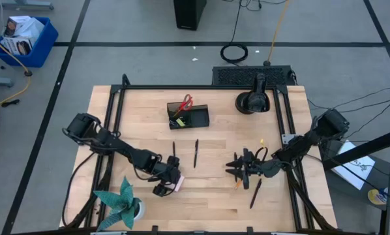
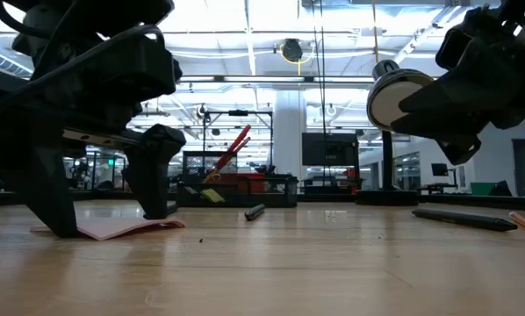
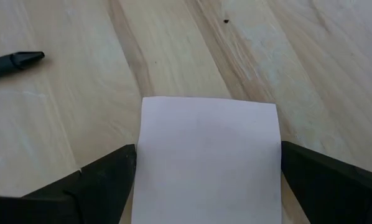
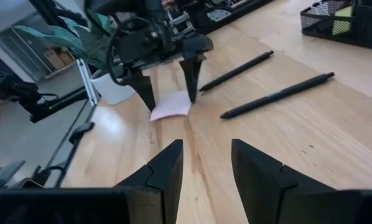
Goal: Pick and place office supplies into organizer
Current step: Put the pink sticky notes into the black desk organizer
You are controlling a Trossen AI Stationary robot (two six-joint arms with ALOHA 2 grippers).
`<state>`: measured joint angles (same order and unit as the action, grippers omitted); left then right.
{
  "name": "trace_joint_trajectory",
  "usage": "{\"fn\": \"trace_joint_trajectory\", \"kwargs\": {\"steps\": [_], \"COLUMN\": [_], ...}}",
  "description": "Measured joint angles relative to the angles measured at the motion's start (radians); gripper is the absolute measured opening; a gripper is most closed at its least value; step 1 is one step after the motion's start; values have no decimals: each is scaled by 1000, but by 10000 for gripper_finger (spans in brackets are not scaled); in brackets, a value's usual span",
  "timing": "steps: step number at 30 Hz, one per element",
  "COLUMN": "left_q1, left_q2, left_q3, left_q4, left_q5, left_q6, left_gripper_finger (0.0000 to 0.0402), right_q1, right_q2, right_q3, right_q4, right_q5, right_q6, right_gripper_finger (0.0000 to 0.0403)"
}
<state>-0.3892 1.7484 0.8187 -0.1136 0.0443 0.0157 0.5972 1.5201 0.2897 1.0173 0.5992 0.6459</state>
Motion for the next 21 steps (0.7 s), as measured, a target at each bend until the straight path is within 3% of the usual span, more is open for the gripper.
{"fn": "trace_joint_trajectory", "kwargs": {"steps": [10,21], "left_q1": [16,18], "left_q2": [54,56], "left_q3": [2,-1], "left_q4": [48,91], "left_q5": [13,4], "left_q6": [-28,-42], "left_gripper_finger": [387,264], "right_q1": [7,6], "right_q2": [1,1], "right_q3": [0,0], "right_q4": [62,64], "right_q5": [-25,-25], "right_q6": [-36,-47], "right_gripper_finger": [125,125]}}
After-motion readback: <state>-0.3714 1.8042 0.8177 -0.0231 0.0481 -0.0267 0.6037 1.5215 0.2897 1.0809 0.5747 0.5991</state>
